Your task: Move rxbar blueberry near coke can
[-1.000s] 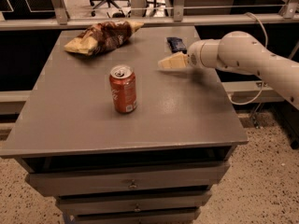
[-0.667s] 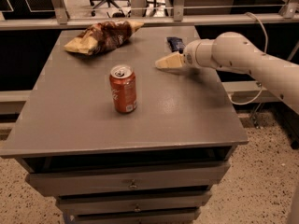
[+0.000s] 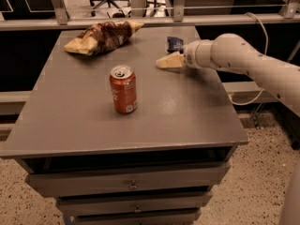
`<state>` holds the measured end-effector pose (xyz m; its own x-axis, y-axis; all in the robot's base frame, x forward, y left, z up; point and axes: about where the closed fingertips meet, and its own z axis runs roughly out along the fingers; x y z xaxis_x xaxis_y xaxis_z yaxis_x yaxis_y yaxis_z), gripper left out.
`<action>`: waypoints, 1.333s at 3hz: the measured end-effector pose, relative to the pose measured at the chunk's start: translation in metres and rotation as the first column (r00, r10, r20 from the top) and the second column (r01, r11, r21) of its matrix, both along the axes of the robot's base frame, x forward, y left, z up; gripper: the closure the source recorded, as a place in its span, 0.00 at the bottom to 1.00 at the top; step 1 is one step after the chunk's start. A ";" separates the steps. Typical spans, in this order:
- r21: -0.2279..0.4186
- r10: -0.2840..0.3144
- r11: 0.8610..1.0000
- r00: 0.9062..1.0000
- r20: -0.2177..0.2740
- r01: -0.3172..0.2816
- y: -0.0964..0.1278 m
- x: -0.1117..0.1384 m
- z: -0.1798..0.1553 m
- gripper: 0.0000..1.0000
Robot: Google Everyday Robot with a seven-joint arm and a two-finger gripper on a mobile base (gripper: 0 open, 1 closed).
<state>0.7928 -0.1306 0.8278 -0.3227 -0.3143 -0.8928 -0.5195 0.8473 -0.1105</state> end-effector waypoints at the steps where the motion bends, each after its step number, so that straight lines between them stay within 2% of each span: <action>1: 0.000 0.000 1.000 1.000 0.000 0.000 0.000 0.000 0.001 0.73; 2: 0.000 0.000 1.000 1.000 0.000 0.000 0.000 0.000 0.001 0.95; 3: 0.000 0.000 1.000 1.000 0.000 0.000 0.000 0.000 0.003 1.00; 4: 0.000 0.000 1.000 1.000 0.000 0.000 0.000 0.000 0.006 1.00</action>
Offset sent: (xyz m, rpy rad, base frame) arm -0.0157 -0.0198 0.0285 0.0106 -0.0599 0.0034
